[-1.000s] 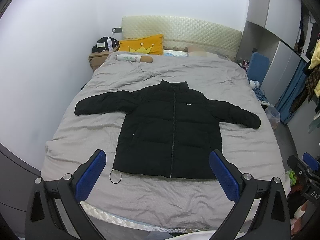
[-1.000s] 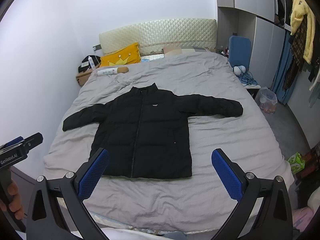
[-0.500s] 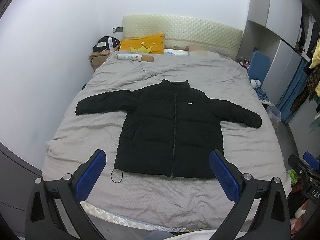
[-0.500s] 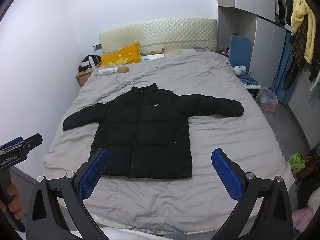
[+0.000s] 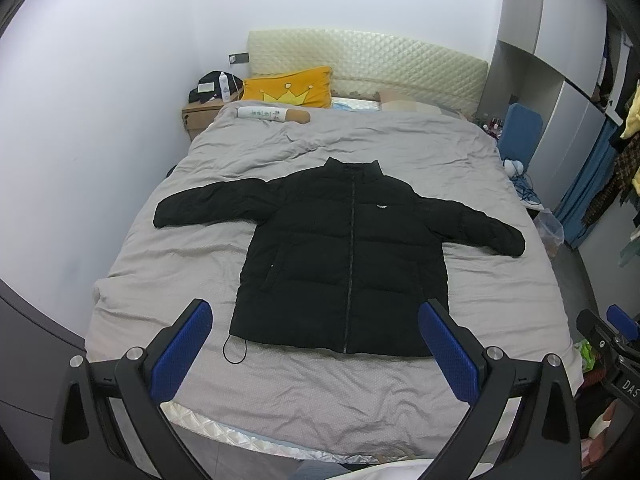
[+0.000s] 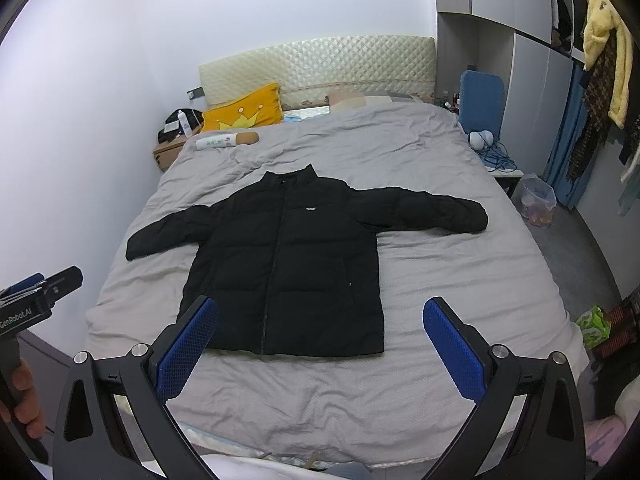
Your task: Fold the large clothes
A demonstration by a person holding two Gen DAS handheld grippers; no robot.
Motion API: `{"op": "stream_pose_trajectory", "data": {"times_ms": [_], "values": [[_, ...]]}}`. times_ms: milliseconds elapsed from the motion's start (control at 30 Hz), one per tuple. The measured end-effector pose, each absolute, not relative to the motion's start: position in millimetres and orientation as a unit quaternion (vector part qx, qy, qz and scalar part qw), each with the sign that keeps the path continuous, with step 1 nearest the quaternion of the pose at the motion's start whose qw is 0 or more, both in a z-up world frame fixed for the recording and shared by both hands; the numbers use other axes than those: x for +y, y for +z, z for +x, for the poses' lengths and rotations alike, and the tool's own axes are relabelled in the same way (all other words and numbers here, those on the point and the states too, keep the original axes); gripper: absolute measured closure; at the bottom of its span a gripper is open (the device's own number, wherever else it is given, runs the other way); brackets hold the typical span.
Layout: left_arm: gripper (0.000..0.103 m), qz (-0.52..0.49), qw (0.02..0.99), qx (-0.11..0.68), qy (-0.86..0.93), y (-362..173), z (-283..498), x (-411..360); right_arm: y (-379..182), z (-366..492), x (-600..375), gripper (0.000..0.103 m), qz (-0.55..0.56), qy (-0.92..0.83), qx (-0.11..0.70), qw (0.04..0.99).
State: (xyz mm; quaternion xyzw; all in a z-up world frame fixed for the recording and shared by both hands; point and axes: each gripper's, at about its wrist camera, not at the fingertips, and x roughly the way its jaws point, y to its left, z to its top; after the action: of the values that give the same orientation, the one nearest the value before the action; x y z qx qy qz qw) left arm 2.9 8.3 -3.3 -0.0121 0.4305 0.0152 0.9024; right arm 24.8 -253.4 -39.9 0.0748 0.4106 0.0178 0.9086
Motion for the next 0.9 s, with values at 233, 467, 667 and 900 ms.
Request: {"op": "stream_pose_trajectory", "data": {"times_ms": [233,467,667,900], "values": [[0.000,-0.012,0.901,0.433,0.015,-4,0,10,-40,26,-253,0.000,0.078,0.016,0.412,0.908],[0.000,-0.008,0.901,0.434,0.009,-5,-4,13,-40,23,-253,0.000,0.080,0.016,0.412,0.908],[0.000,-0.009,0.900,0.435,0.003,-5,-4,15,-42,21,-246,0.000,0.078,0.019,0.409,0.909],[0.000,-0.016,0.897,0.442,-0.001,-9,-4,22,-44,12,-241,0.000,0.084,0.027,0.411,0.908]]}}
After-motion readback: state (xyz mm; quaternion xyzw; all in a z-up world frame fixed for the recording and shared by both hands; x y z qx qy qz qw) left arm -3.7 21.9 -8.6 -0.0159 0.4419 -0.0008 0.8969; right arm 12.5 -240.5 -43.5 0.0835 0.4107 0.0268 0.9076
